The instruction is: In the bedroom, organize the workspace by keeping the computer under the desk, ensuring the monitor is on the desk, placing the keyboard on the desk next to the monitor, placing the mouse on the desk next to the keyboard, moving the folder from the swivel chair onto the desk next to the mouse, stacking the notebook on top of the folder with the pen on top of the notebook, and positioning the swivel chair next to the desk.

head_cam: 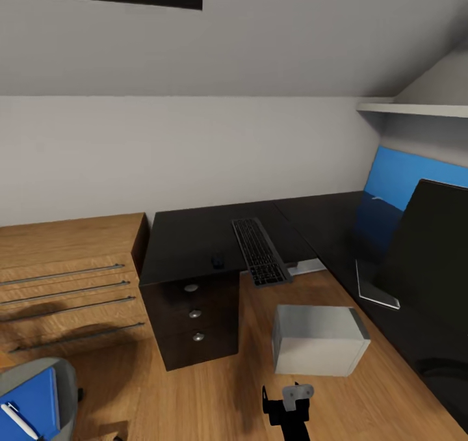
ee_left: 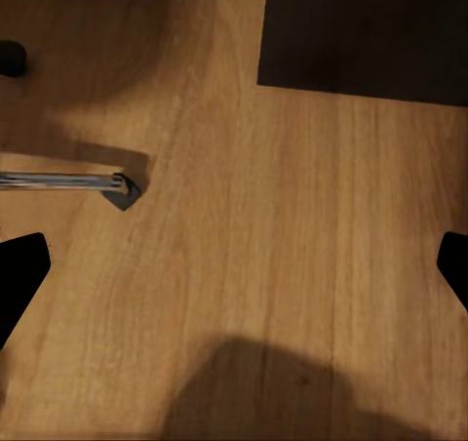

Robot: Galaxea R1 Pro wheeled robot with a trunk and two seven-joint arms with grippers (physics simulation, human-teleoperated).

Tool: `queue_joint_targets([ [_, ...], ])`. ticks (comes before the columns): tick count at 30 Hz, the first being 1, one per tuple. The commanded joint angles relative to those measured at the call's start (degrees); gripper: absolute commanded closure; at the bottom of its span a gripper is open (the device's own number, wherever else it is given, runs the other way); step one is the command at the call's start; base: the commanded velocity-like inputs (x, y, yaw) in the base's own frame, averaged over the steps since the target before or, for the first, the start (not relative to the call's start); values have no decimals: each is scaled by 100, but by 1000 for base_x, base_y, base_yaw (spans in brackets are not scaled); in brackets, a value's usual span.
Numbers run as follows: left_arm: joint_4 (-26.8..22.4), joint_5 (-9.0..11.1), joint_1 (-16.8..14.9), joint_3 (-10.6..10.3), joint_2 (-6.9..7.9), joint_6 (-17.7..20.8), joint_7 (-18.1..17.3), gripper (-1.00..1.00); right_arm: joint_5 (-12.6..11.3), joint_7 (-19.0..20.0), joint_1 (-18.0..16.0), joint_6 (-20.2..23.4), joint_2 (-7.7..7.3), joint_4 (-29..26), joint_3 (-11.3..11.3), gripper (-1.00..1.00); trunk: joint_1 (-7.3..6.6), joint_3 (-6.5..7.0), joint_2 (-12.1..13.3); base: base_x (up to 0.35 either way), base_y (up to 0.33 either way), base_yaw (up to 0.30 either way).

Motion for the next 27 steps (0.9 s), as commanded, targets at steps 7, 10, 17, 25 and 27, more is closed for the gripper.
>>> queue_joint_targets([
  [7,4,8,-3,-3,-17,-1,12,-100,-31,-62,-5,-20,-123,128,64,-100,-155,117,280,0,0,14],
  [10,8,2,-3,-3,-19,26,12,-100,-31,-44,-5,-22,-240,372,78,-100,-221,171,400,0,0,2],
  [17,54,3,-3,3,-3,23,-3,-100,-17,-24,-5,-25,-272,868,95,-100,-375,296,681,0,0,0],
  [25,509,0,-3,-3,12,-60,-43,-100,-29,-19,-5,-30,-241,1049,99,-100,-550,450,1001,0,0,0],
  [27,639,-7,-3,-3,14,-102,-320,-100,-35,-19,-5,-30,-248,1059,86,-100,-594,492,1082,0,0,0],
])
